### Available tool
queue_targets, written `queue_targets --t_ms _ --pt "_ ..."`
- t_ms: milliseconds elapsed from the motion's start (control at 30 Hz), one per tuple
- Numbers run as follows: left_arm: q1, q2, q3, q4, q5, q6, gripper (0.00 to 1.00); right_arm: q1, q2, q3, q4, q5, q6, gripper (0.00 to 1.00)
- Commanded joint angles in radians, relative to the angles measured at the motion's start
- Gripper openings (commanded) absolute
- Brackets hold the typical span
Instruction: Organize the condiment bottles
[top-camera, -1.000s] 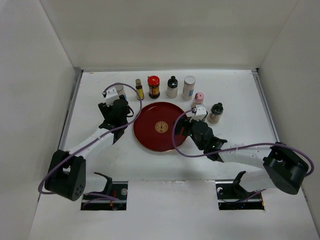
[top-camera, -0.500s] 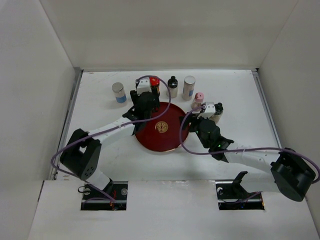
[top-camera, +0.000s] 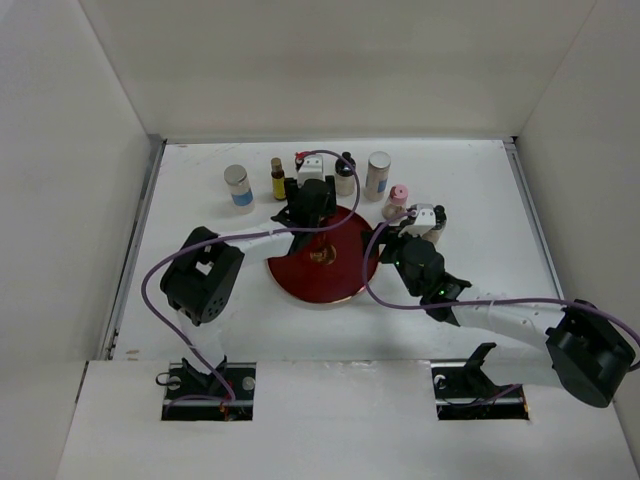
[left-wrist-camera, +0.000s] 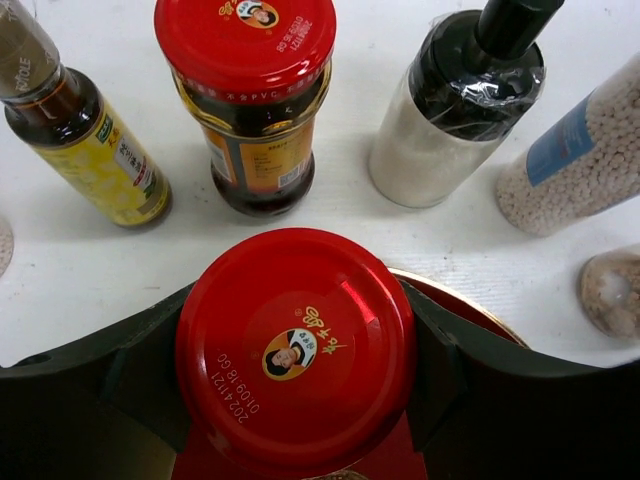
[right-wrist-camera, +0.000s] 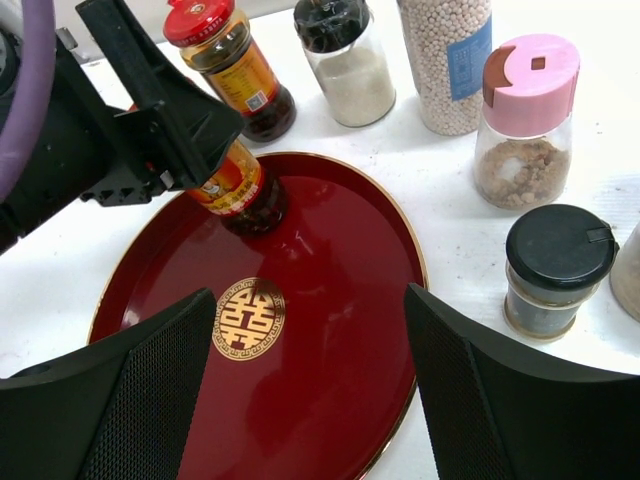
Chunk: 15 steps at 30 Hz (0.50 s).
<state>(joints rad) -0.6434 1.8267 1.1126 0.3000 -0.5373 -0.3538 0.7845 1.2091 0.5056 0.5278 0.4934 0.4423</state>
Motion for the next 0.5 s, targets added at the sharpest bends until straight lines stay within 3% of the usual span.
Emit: queue_targets --t_ms 0,100,200,333,467 --pt "0.006 -0.021 0.063 0.159 -0.013 0.012 0.48 -0.008 -0.013 -0.006 0.038 0.008 0.01 0.8" --pt "0.005 -0.035 0.038 0.166 -0.013 0.013 0.71 -0.011 -0.006 -0.006 0.038 0.005 0.018 0.81" --pt "0.001 -0.075 0.007 0.195 -0.013 0.027 0.85 -0.009 0.001 -0.003 0.038 0.002 0.013 0.84" --pt "-0.003 -0.148 -0.01 0.202 -0.01 0.061 0.92 -0.011 0.017 0.002 0.038 -0.004 0.019 0.85" --pt "0.014 -0.217 -0.013 0.185 -0.013 0.085 0.91 -0.012 0.015 0.002 0.04 -0.006 0.019 0.85"
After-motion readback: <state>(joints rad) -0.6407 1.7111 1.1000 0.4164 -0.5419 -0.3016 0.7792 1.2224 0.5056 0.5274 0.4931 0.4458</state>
